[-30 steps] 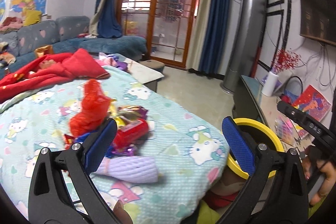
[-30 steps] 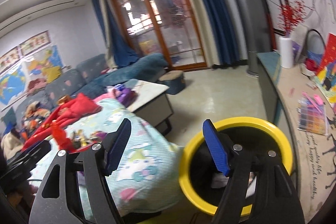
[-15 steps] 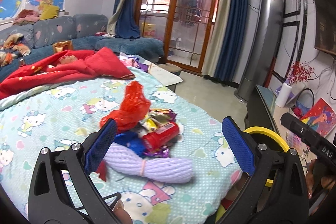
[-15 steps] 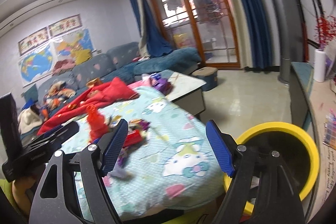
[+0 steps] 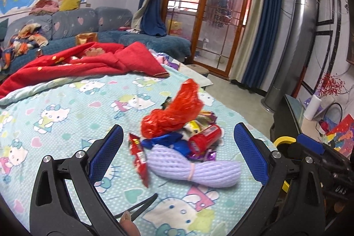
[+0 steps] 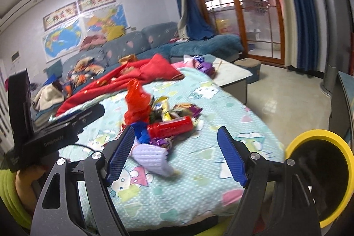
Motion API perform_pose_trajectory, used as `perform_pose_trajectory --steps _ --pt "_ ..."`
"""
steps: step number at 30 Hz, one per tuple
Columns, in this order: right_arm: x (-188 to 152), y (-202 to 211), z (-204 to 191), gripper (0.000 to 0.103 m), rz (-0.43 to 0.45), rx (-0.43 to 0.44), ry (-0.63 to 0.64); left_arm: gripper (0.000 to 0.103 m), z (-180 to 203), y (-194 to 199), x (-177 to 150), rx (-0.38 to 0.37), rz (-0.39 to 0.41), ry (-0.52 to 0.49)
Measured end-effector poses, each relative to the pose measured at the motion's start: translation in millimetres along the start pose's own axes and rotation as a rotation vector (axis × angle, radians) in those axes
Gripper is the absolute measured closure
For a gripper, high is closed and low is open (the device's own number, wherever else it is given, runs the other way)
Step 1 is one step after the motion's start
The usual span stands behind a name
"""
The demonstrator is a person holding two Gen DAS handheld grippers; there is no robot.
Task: Collect trash
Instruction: 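Move both tools back to the trash pile on the bed, then grasp the red candy wrapper with the left tool while the right tool grasps the white foam net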
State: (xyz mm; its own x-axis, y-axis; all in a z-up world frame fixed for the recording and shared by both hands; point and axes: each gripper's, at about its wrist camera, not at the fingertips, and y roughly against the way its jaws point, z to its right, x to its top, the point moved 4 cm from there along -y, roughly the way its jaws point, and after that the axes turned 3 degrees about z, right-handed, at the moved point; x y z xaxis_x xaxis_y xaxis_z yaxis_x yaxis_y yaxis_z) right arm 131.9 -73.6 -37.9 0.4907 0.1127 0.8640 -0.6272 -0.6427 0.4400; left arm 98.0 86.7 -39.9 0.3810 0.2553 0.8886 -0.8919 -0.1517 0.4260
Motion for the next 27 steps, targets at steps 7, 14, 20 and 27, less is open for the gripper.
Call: perform_pose_trajectory --steps 7,14,20,27 --pt "-15.1 -30.5 -6.3 0.028 -0.098 0.027 0.001 0.011 -28.0 -7.3 -4.7 0.040 -0.041 0.034" --pt "-29.1 -57.1 -8.9 0.028 -0.181 0.050 0.021 0.011 -49.6 -16.5 -16.4 0.051 -0.106 0.058" --pt "-38.4 -77.1 -11.0 0.028 -0.241 0.075 0.039 0.015 -62.9 -33.5 -35.7 0.050 -0.207 0.081" --pt "-45.6 -90.3 -11.3 0.034 -0.280 0.108 0.019 0.048 -63.2 -45.9 -52.0 -0.009 -0.299 0.101"
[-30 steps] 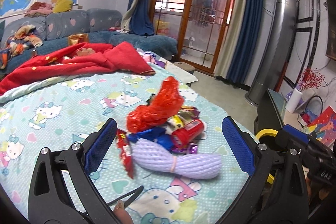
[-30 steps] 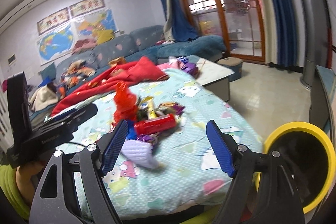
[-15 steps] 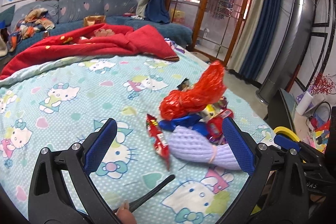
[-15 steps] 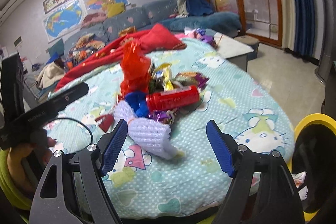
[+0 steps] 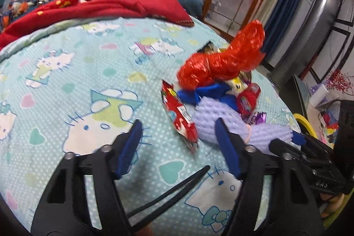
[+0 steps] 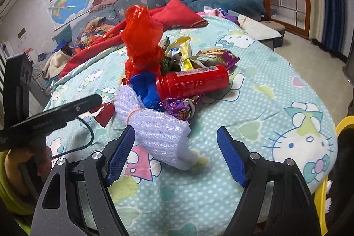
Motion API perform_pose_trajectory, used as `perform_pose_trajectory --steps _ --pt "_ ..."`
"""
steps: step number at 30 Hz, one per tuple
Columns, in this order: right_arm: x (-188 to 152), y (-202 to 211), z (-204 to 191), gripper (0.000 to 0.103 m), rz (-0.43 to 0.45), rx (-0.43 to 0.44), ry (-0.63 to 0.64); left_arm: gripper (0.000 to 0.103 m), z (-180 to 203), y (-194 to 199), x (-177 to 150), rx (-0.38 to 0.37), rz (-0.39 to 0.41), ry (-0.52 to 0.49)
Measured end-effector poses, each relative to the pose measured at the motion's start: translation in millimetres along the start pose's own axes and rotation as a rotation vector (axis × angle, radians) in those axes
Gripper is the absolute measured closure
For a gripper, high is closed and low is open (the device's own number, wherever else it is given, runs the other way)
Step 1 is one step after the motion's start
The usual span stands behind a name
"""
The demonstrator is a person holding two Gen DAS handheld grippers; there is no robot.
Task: Collect trash
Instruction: 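Grasp the red candy wrapper with the left tool while the right tool grasps the white foam net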
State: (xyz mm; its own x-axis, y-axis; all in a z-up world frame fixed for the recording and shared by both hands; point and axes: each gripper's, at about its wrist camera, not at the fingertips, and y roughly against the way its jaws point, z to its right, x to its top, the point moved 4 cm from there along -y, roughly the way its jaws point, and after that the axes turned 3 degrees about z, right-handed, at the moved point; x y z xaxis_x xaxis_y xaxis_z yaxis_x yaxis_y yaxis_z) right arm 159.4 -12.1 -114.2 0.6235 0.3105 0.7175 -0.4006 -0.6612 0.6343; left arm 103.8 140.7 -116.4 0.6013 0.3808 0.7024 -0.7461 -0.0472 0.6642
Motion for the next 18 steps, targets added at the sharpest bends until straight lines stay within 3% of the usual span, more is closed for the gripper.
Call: perform_pose_trajectory --steps 7,11,18 --pt "-0.3 0.1 -3.3 0.049 -0.011 0.029 0.008 0.063 4.3 -12.9 -9.2 -0.046 -0.070 -0.001" --pt "-1.6 1.7 -5.7 0.057 -0.016 0.047 0.012 0.066 7.2 -12.2 -11.2 -0.057 -0.071 -0.003" --pt "-2.2 3.5 -15.1 0.076 -0.029 0.085 0.045 0.083 14.5 -8.6 -10.6 -0.083 -0.067 -0.016"
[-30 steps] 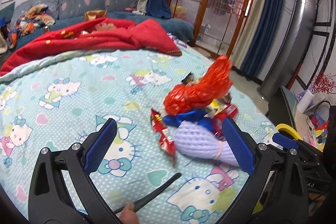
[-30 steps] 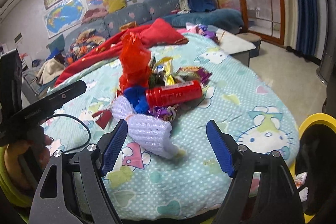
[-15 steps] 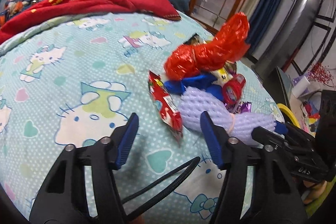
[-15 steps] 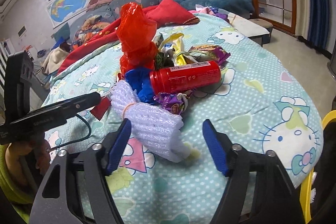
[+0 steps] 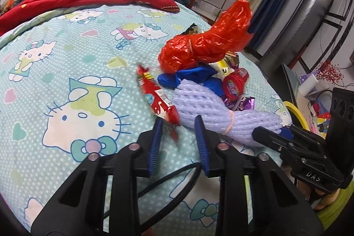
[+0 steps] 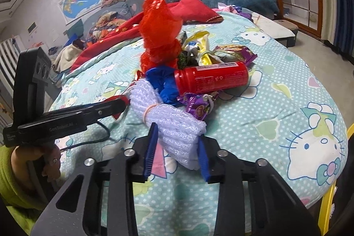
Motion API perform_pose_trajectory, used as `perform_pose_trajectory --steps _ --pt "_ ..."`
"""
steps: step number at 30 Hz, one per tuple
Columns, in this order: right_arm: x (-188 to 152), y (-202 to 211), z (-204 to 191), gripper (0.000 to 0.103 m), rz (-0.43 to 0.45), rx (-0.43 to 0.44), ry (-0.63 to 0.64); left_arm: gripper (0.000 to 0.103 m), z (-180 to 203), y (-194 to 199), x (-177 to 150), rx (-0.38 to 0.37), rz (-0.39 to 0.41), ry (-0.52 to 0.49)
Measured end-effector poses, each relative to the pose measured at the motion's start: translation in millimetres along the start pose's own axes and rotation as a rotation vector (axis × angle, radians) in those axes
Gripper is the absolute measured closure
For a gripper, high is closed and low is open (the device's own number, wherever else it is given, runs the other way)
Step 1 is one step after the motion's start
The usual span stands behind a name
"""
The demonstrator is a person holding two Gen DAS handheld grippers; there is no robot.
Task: Collect trash
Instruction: 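Grasp the red candy wrapper with the left tool while the right tool grasps the white foam net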
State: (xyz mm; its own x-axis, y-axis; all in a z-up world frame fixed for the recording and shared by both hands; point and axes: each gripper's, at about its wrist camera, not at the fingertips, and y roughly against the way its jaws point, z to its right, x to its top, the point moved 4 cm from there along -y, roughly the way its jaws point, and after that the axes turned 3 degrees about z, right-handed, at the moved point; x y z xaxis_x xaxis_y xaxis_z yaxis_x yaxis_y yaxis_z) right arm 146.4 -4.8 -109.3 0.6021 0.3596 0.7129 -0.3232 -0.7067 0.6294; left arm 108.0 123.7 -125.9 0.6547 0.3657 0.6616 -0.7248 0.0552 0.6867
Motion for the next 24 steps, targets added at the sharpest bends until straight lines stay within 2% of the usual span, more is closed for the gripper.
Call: perform_pose_trajectory --steps 6,9,19,22,24 --pt "-1.9 3.5 -4.1 0.085 -0.008 0.031 0.000 0.098 3.6 8.2 0.6 -0.009 0.019 -0.008" --pt "-1.8 8.4 -6.4 0.086 -0.004 0.042 0.001 0.101 2.2 13.8 2.9 -0.009 0.034 -0.009" --pt "8.8 39.3 -16.9 0.087 0.059 0.077 0.028 0.102 -1.5 38.0 14.8 -0.011 0.102 -0.003" --pt "12.1 47.0 -18.3 0.087 0.079 0.079 0.027 0.102 0.4 36.2 14.0 -0.005 0.069 -0.022" --pt "14.5 53.5 -18.4 0.087 0.095 0.081 0.026 0.102 1.7 37.8 12.7 0.007 0.079 -0.018"
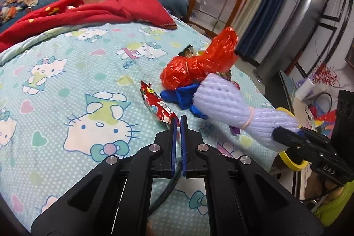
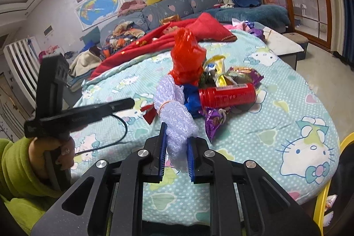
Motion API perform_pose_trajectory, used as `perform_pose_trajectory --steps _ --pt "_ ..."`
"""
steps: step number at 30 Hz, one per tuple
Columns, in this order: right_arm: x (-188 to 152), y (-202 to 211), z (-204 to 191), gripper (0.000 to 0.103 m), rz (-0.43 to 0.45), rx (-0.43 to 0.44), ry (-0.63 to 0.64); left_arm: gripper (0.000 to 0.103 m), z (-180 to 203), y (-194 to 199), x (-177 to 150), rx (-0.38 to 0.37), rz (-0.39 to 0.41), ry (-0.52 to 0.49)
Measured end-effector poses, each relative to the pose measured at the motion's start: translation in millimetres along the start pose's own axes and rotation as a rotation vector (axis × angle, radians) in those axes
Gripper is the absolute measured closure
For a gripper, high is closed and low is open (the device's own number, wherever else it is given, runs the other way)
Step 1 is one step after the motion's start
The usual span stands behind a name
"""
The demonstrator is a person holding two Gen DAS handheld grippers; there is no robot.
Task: Collect trash
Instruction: 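Grasp the red candy wrapper with the left tool while the right tool grasps the white foam net, then carry the wrapper and foam net over the yellow-rimmed bin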
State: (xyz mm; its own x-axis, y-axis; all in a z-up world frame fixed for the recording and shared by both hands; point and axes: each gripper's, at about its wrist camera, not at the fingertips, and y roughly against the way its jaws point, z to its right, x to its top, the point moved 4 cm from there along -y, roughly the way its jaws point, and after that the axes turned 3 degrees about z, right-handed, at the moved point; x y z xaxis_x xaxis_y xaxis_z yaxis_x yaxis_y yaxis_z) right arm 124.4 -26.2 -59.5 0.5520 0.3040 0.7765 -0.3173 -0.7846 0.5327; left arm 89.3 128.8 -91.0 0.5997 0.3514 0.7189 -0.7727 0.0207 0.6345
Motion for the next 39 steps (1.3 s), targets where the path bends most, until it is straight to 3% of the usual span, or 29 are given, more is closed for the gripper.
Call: perform_pose_trajectory --steps 5,7,15,17,20,23,32,39 --pt "7.7 19.4 0.9 0.087 0.047 0.001 -0.013 0.096 8.1 -6.7 -2.1 0.013 -0.014 -0.035" --pt "12.3 28.4 1.6 0.087 0.072 0.002 -0.015 0.081 7.9 -15.3 -5.8 0.021 -0.040 -0.031" --pt "27.3 60.1 13.6 0.087 0.168 -0.009 -0.051 0.079 9.3 -35.0 -11.7 0.077 -0.063 -0.046" --pt "28.2 64.2 18.1 0.088 0.181 -0.011 -0.069 0.083 8.6 -39.1 -12.6 0.091 -0.070 -0.047" --pt "29.6 70.0 21.3 0.088 0.191 -0.013 -0.080 0.103 8.9 -40.6 -13.8 0.096 -0.074 -0.056" --pt "30.4 76.4 26.1 0.088 0.211 -0.019 -0.096 0.103 9.0 -37.2 -14.0 0.084 -0.067 -0.059" --pt "33.1 96.1 37.8 0.087 0.262 -0.041 -0.127 0.103 18.1 12.3 6.5 0.026 0.063 -0.043" --pt "33.4 109.7 51.7 0.088 0.298 -0.085 -0.152 0.103 52.0 44.5 27.0 -0.059 0.157 -0.098"
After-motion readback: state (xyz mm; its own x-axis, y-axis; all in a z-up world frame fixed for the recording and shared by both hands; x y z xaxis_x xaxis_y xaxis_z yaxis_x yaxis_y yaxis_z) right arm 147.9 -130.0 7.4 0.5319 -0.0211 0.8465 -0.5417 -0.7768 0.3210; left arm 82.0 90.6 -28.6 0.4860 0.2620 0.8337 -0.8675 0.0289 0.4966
